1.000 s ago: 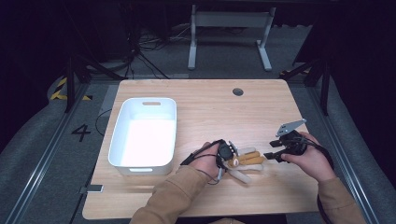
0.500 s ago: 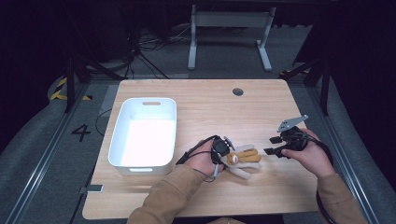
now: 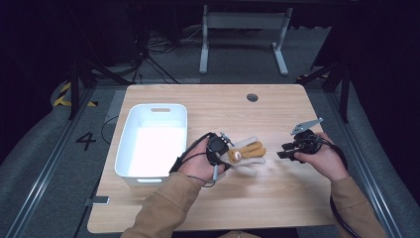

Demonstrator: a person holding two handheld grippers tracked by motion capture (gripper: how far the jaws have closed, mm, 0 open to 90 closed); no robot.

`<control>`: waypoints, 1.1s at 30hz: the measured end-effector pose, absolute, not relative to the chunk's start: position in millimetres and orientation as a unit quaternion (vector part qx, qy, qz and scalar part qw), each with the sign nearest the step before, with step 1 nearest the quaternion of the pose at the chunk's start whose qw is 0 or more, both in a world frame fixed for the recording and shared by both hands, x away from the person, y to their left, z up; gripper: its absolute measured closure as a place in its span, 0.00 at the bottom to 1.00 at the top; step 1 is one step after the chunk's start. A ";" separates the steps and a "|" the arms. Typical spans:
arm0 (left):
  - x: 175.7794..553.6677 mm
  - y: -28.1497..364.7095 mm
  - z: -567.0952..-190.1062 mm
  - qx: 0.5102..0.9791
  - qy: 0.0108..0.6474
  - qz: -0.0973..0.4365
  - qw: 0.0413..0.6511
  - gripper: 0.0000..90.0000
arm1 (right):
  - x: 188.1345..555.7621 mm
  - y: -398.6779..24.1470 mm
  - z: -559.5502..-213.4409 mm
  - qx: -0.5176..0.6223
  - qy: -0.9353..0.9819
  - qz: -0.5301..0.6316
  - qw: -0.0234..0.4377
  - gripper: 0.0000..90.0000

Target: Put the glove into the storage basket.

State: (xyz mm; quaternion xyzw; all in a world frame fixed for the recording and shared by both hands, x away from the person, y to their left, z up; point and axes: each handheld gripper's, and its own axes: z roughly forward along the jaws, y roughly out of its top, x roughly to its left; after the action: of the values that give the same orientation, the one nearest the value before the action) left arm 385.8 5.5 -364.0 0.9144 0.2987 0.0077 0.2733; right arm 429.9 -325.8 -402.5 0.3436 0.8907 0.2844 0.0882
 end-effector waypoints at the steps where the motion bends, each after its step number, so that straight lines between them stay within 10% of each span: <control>1: 385.6 8.4 -361.3 0.912 0.302 0.008 0.276 0.79 | 431.0 -326.0 -404.2 0.346 0.890 0.282 0.089 0.64; 33: 388.7 121.1 -291.5 0.828 0.462 0.067 0.312 0.78 | 431.6 -331.2 -420.0 0.396 0.879 0.261 0.051 0.68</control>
State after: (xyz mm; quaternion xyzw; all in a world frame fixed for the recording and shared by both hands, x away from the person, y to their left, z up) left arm 388.7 121.1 -291.5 0.8275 0.4617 0.0675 0.3122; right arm 431.6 -331.2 -420.0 0.3957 0.8791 0.2607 0.0509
